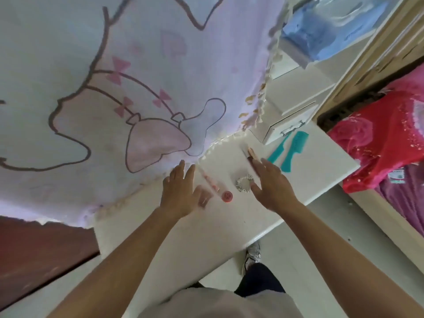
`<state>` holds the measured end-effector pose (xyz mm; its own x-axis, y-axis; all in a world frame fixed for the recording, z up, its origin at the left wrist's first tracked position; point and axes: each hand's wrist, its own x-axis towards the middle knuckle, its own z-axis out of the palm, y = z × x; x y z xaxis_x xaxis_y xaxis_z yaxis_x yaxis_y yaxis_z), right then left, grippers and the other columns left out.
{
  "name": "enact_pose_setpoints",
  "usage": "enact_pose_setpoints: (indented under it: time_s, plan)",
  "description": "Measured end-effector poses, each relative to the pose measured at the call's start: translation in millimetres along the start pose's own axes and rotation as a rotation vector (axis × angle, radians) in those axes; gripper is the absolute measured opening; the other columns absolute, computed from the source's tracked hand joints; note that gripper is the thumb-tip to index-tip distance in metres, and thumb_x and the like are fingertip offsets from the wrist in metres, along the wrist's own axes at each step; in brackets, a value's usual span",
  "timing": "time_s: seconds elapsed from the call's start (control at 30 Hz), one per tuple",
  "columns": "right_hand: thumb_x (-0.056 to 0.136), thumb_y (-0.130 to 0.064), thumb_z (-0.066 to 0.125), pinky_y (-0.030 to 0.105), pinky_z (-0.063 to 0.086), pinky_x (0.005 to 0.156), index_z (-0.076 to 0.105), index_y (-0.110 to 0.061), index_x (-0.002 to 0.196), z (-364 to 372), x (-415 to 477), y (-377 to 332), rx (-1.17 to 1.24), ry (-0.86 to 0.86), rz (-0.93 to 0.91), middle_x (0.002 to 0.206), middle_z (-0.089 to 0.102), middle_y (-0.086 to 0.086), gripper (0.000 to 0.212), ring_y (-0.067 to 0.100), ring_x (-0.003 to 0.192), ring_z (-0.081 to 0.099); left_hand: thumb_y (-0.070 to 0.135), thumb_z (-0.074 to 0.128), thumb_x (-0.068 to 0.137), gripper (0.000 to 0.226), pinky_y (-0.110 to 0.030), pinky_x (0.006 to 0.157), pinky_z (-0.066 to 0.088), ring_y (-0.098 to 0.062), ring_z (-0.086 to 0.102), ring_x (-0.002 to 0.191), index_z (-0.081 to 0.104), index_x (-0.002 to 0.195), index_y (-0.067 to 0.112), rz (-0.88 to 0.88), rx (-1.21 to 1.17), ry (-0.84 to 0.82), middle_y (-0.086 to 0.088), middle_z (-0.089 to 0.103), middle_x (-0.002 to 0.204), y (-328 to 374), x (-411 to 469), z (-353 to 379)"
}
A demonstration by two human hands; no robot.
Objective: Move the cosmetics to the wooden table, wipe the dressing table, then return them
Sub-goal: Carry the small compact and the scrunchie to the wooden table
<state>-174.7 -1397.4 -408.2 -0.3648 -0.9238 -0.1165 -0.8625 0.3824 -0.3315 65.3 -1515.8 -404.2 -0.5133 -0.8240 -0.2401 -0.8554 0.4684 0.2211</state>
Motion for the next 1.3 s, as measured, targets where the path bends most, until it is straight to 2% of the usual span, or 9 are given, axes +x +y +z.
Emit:
enact_pose_setpoints:
  time_s: [0.17,0.4,0.63,0.8,0.97,1.07,1.13,1.23,1.3]
  plan:
    - [0.096,-0.036,0.053,0.041,0.041,0.103,0.024,-0.026,0.153,24,56,27,-0.067,-0.312,-0.146,0.156,0.03,0.005,0.065,0.026,0.137,0.038,0.046,0.039,0.099,0.063,-0.048,0.116,0.021,-0.029,0.013,0.149,0.02,0.154,0.022,-0.246,-0.059,-0.14,-0.01,0.006,0.164,22,13,43]
    - [0.098,-0.024,0.049,0.038,0.055,0.084,0.037,-0.023,0.146,59,88,41,-0.129,-0.436,-0.286,0.136,0.044,0.005,0.049,0.024,0.116,0.056,0.043,0.052,0.094,0.061,-0.049,0.11,0.034,-0.032,0.025,0.142,0.028,0.147,0.027,-0.383,-0.103,-0.253,-0.012,0.015,0.158,43,14,90]
    - [0.091,-0.015,0.064,0.029,0.045,0.062,0.054,-0.021,0.114,84,80,48,-0.293,-0.425,-0.287,0.111,0.049,0.0,0.026,0.019,0.09,0.059,0.028,0.059,0.088,0.052,-0.04,0.089,0.047,-0.03,0.046,0.114,0.045,0.138,0.021,-0.38,-0.113,-0.087,-0.007,0.048,0.133,40,19,114]
    - [0.083,-0.011,0.072,0.028,0.049,0.063,0.045,-0.026,0.129,83,73,54,-0.33,-0.454,-0.284,0.115,0.046,0.0,0.055,0.018,0.091,0.058,0.031,0.069,0.073,0.055,-0.04,0.081,0.051,-0.03,0.049,0.105,0.054,0.124,0.019,-0.373,-0.205,0.017,-0.007,0.056,0.121,35,11,94]
    - [0.088,-0.013,0.067,0.027,0.051,0.067,0.057,-0.019,0.112,69,72,43,-0.42,-0.369,-0.265,0.109,0.049,0.001,0.027,0.018,0.092,0.058,0.032,0.073,0.067,0.061,-0.042,0.076,0.054,-0.031,0.052,0.102,0.056,0.124,0.019,-0.321,-0.183,0.184,-0.006,0.058,0.116,20,-5,62]
    - [0.098,-0.021,0.052,0.026,0.043,0.062,0.054,-0.019,0.108,51,68,25,-0.261,-0.248,-0.208,0.106,0.055,0.0,0.01,0.017,0.084,0.059,0.032,0.073,0.065,0.06,-0.041,0.072,0.055,-0.03,0.053,0.098,0.057,0.121,0.019,-0.293,-0.18,0.265,-0.005,0.059,0.113,10,-14,40]
    - [0.102,-0.026,0.045,0.03,0.045,0.062,0.051,-0.022,0.106,30,71,5,-0.127,-0.152,-0.188,0.102,0.058,-0.002,0.009,0.017,0.077,0.055,0.033,0.071,0.064,0.056,-0.04,0.07,0.054,-0.029,0.053,0.096,0.058,0.117,0.02,-0.271,-0.171,0.329,-0.004,0.059,0.111,5,-17,20]
    - [0.102,-0.03,0.044,0.037,0.05,0.074,0.055,-0.025,0.113,-9,80,-31,0.019,-0.055,-0.23,0.105,0.061,-0.003,0.016,0.021,0.088,0.061,0.035,0.068,0.063,0.054,-0.04,0.071,0.054,-0.027,0.051,0.096,0.059,0.115,0.022,-0.274,-0.158,0.457,-0.003,0.059,0.11,-3,-21,-16]
    - [0.102,-0.03,0.045,0.035,0.049,0.073,0.058,-0.025,0.119,-30,84,-57,0.107,0.019,-0.3,0.108,0.061,-0.003,0.022,0.022,0.088,0.063,0.035,0.066,0.063,0.055,-0.037,0.072,0.054,-0.026,0.05,0.098,0.059,0.116,0.021,-0.283,-0.145,0.575,-0.004,0.058,0.111,-11,-28,-38]
